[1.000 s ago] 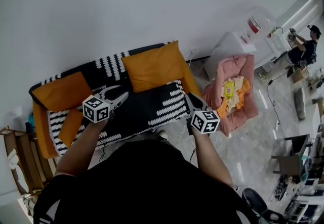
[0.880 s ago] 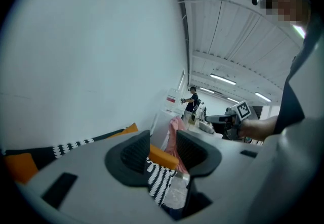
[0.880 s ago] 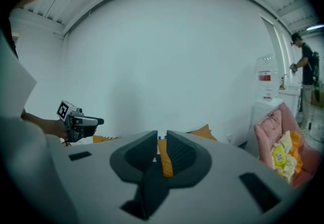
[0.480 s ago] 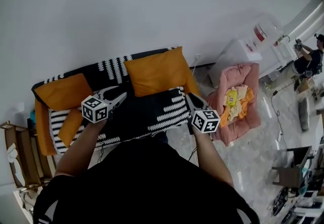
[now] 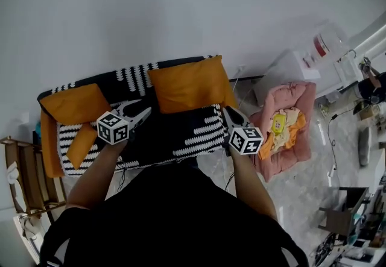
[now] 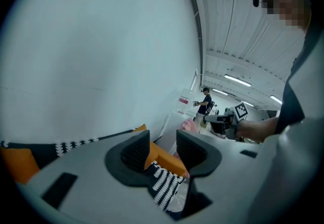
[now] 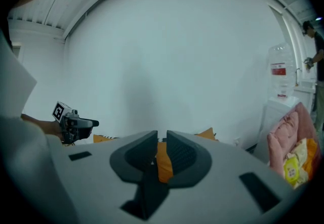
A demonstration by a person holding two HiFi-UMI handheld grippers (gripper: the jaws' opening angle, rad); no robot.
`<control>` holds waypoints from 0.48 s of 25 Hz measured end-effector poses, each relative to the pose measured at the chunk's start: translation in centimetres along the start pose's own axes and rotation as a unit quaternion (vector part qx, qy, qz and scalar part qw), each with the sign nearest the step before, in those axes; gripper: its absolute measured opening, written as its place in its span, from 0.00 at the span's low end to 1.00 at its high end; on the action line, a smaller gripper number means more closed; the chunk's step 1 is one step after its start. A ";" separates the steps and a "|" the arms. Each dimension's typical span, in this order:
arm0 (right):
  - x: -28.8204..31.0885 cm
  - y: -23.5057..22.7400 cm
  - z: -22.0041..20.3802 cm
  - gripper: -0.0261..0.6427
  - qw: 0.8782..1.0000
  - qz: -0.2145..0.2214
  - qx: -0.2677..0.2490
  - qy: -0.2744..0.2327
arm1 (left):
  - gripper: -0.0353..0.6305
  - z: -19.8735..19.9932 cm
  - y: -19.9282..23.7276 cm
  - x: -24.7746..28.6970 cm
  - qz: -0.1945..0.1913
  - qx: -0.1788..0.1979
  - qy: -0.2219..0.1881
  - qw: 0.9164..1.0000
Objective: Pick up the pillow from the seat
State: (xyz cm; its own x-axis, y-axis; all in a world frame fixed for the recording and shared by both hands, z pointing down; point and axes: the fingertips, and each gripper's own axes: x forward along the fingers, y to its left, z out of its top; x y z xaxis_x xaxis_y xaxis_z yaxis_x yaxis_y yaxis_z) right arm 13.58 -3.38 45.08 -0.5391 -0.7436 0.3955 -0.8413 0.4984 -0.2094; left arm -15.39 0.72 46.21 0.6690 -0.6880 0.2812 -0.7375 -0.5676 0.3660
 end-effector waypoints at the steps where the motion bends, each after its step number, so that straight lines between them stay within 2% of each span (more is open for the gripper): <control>1: 0.3 -0.4 0.1 0.12 1.000 0.002 0.000 0.002 | 0.31 0.0 0.1 0.5 0.002 -0.001 0.000 1.000; 12: 4.6 -5.2 1.4 0.12 1.000 0.023 0.003 0.017 | 0.31 0.8 1.7 4.4 0.032 -0.017 0.002 0.999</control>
State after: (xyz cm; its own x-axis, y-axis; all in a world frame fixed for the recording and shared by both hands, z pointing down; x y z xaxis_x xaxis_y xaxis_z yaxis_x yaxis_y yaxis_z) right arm 15.41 -10.03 46.70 -0.5754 -0.7048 0.4150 -0.8160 0.5290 -0.2329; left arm -13.76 -3.66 47.35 0.6210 -0.7207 0.3080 -0.7751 -0.5064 0.3780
